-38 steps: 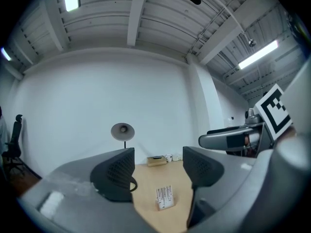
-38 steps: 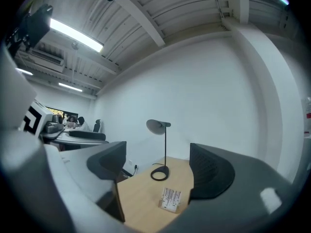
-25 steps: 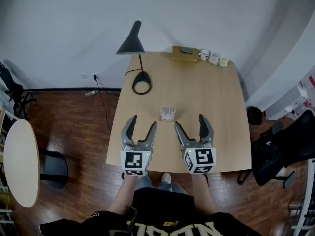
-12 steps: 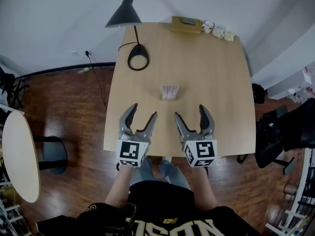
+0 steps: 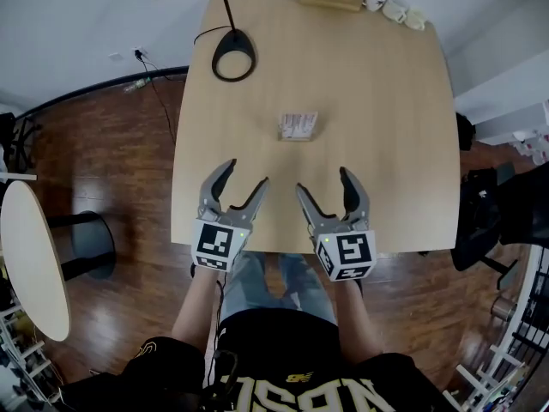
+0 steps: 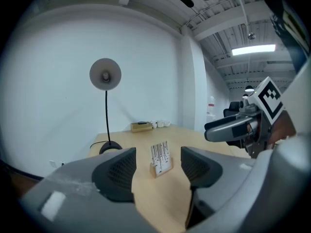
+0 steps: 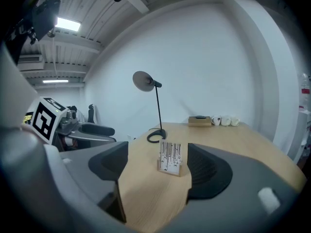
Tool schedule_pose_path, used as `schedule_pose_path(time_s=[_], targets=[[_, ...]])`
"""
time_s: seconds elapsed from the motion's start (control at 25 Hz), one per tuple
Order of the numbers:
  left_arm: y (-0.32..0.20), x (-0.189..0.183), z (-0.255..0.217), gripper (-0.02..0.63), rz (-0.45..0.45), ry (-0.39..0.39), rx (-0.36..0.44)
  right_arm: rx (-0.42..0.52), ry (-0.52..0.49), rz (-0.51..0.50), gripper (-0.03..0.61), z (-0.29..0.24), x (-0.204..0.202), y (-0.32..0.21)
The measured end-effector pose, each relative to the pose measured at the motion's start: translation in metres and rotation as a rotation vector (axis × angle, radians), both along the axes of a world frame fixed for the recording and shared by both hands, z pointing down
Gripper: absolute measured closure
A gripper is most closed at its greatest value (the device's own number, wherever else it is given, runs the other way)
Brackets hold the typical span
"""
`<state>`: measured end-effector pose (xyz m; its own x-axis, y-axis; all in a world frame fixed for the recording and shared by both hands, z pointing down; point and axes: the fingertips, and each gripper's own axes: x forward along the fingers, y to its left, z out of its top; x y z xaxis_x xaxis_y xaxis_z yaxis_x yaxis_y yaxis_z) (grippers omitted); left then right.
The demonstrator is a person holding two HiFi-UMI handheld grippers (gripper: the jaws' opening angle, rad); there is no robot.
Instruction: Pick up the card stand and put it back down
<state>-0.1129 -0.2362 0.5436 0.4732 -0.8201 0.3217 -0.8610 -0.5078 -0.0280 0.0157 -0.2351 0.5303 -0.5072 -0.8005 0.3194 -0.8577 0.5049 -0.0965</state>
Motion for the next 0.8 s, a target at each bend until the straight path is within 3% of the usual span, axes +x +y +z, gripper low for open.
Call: schedule_pose_path(time_s=[0.12, 0.28, 0.4, 0.44, 0.64, 0.8], targets=[[-0.006, -0.016, 0.027, 0.321, 0.073, -0.05, -0.041, -0.034, 0.007, 0.0, 0.201, 0.021, 0.004, -0.001], [-0.018, -0.051, 0.065, 0.257, 0.225, -0.17, -0.099, -0.071, 0.02, 0.002, 0.201, 0.046, 0.011, -0.007], [-0.034, -0.08, 0.082, 0.129, 0.32, -0.196, -0.143, -0.085, 0.033, -0.006, 0.201, 0.061, 0.016, -0.014], [-0.041, -0.088, 0.086, 0.013, 0.346, -0.193, -0.161, -0.088, 0.037, -0.007, 0.201, 0.066, 0.018, -0.016], [-0.093, -0.109, 0.098, -0.003, 0.403, -0.215, -0.182, -0.11, 0.038, 0.002, 0.204, 0.087, 0.029, -0.025], [-0.123, -0.074, 0.111, -0.002, 0.515, -0.242, -0.166, -0.123, 0.037, 0.024, 0.207, 0.099, 0.039, -0.03]])
